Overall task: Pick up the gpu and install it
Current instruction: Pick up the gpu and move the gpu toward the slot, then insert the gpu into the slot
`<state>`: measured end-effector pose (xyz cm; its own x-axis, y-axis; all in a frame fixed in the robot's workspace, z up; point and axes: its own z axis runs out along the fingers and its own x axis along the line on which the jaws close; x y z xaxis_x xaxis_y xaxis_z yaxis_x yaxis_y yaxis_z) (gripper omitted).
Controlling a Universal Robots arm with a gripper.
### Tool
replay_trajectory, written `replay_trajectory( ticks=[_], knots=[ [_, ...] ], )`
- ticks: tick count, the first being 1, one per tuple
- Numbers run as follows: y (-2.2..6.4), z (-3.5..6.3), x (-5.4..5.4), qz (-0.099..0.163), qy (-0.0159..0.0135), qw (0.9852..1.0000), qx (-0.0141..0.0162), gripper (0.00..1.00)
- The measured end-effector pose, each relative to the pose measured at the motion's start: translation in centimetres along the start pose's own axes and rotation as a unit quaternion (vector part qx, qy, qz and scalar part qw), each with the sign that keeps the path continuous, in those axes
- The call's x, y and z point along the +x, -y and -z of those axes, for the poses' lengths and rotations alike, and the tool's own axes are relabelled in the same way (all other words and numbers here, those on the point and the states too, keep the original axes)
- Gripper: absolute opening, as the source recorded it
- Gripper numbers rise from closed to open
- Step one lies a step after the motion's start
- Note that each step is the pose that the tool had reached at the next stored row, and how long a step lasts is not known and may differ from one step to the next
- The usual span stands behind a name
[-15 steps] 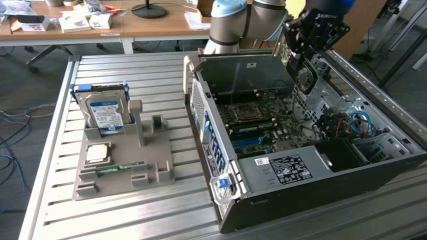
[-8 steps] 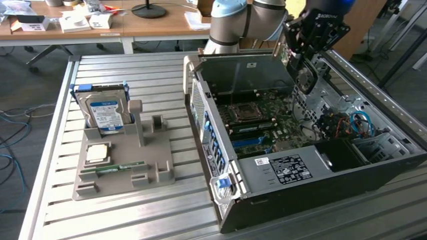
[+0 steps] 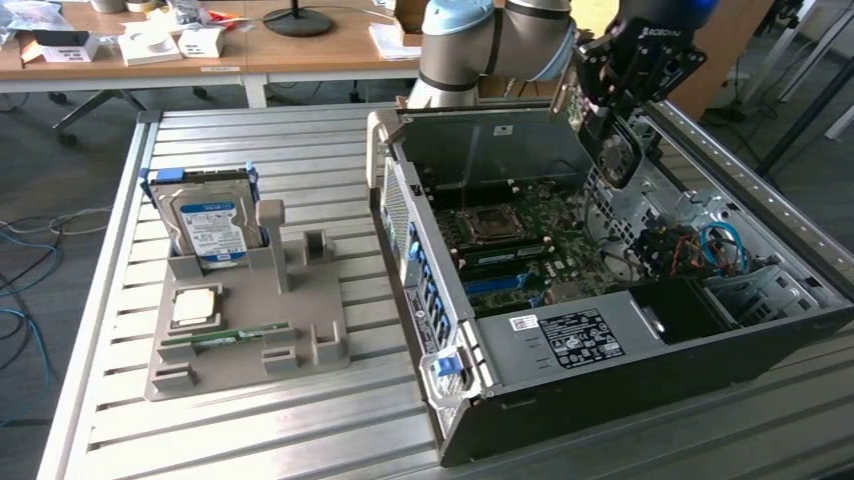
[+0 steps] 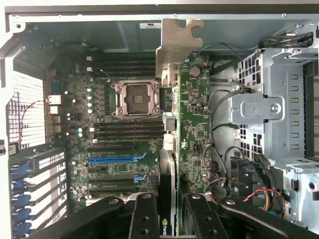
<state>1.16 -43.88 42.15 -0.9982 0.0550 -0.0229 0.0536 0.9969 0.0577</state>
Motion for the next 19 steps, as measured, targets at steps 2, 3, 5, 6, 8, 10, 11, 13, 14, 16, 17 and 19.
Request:
replay_trajectory(
  ticks=[2, 3, 5, 6, 8, 10, 11, 13, 14, 16, 17, 19],
  knots=[
    [-0.01, 0.00, -0.25, 0.000, 0.0000, 1.0000, 0.0000, 0.26],
    [-0.02, -0.01, -0.39, 0.001, 0.0000, 1.0000, 0.0000, 0.26],
    [-0.03, -0.01, -0.60, 0.001, -0.0001, 1.0000, 0.0000, 0.26],
    [-0.03, -0.02, -0.64, 0.001, -0.0001, 1.0000, -0.0001, 0.26],
    [-0.03, -0.02, -0.66, 0.001, -0.0001, 1.0000, 0.0000, 0.26],
    [-0.03, -0.02, -0.66, 0.001, 0.0000, 1.0000, 0.0000, 0.26],
    [-0.03, -0.02, -0.66, 0.001, -0.0001, 1.0000, 0.0000, 0.26],
    [-0.03, -0.02, -0.66, 0.001, -0.0001, 1.0000, 0.0000, 0.26],
    [-0.03, -0.02, -0.66, 0.001, -0.0001, 1.0000, 0.0000, 0.26],
    [-0.03, -0.02, -0.66, 0.001, -0.0001, 1.0000, 0.0000, 0.26],
    [-0.03, -0.02, -0.66, 0.001, 0.0000, 1.0000, 0.0000, 0.26],
    [-0.03, -0.02, -0.66, 0.002, -0.0001, 1.0000, 0.0000, 0.26]
  ],
)
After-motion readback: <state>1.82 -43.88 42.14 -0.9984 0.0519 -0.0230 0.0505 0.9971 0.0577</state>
